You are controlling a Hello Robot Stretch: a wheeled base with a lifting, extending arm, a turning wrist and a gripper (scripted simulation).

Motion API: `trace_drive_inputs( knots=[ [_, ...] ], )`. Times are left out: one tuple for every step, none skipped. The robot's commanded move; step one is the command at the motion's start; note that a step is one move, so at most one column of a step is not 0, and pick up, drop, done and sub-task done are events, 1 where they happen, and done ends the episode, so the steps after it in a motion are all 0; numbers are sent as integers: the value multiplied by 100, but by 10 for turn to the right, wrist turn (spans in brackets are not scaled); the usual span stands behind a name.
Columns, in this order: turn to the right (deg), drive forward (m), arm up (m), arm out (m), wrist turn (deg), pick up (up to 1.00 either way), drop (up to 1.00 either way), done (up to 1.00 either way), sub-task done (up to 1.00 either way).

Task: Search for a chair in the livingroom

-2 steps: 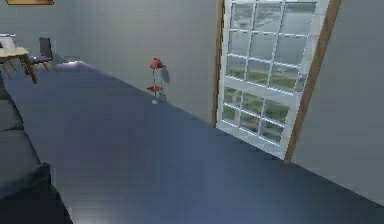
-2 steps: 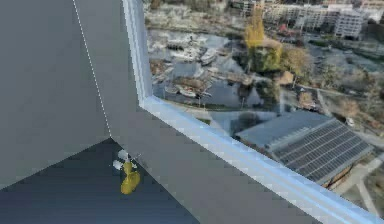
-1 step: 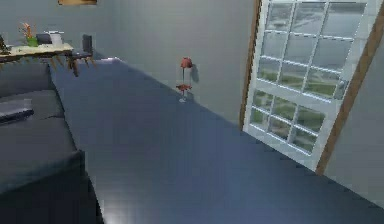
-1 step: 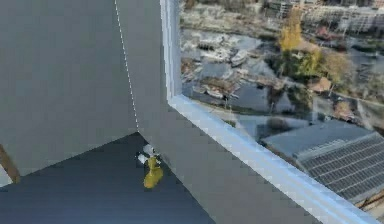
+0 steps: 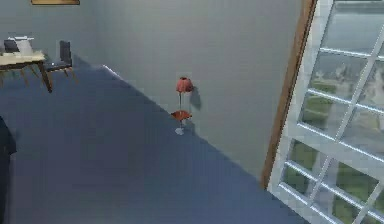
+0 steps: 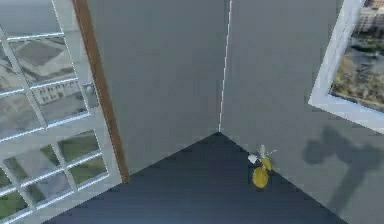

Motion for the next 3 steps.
trace_drive_inputs(
  knots=[
    [-360,0,0,0,0,0,0,0,0],
    [0,100,0,0,0,0,0,0,0],
    [0,100,0,0,0,0,0,0,0]
  ],
)
